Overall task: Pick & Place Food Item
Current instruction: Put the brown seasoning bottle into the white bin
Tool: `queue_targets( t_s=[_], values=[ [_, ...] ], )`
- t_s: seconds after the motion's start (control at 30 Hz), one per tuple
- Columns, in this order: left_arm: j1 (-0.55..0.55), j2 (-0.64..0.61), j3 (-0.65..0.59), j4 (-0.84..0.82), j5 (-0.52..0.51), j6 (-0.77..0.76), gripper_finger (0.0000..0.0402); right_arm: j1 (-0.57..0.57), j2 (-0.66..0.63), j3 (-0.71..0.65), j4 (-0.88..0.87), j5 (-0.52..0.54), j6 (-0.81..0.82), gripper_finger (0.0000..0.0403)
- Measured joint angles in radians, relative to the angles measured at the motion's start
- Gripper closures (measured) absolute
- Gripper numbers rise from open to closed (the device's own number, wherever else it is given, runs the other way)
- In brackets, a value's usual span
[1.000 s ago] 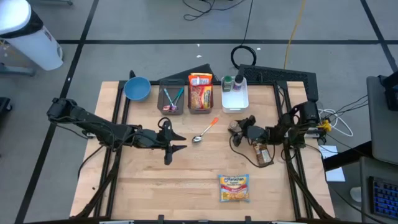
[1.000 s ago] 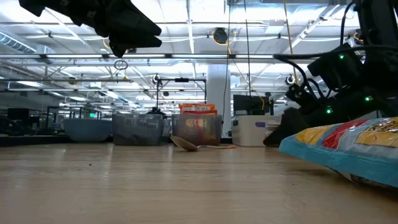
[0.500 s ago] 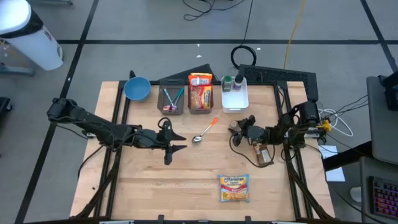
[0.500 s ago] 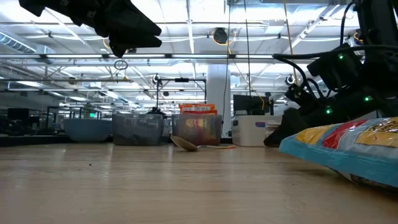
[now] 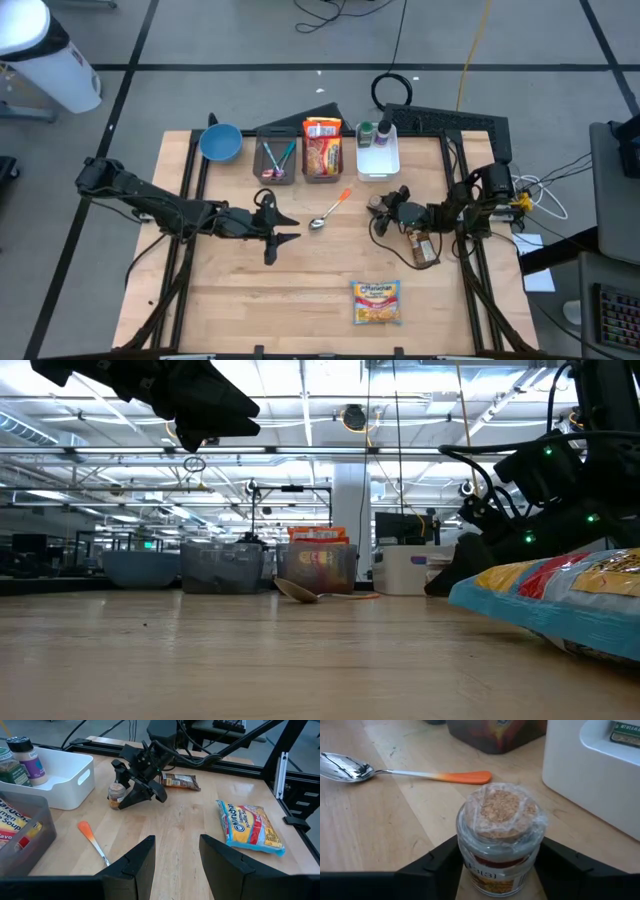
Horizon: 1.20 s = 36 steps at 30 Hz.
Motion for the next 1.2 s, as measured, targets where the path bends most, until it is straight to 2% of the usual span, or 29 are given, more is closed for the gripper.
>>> queue_targets(
  t_s=[0.17, 0.4, 0.63, 0.8, 0.93, 1.2],
  values=[
    [0.000, 0.000, 0.000, 0.000, 0.000, -0.001, 0.0243, 0.000, 0.000, 0.000, 0.000, 0.000, 0.000, 0.0212],
    [0.000, 0.000, 0.000, 0.000, 0.000, -0.003, 0.0243, 0.000, 0.000, 0.000, 0.004, -0.011, 0.000, 0.0213],
    [0.010, 0.000, 0.000, 0.000, -0.003, 0.001, 0.0243, 0.001, -0.008, 0.040, 0.068, -0.184, -0.019, 0.0214],
    [0.052, 0.000, 0.000, -0.009, -0.002, -0.028, 0.0243, 0.005, -0.008, 0.148, 0.041, -0.369, -0.035, 0.0214],
    [0.083, 0.000, 0.000, -0.027, -0.002, -0.025, 0.0243, 0.029, -0.008, 0.261, -0.048, -0.469, -0.072, 0.0214],
    [0.109, 0.000, 0.000, -0.026, 0.019, -0.007, 0.0243, 0.087, -0.007, 0.462, -0.222, -0.525, -0.192, 0.0214]
  ],
)
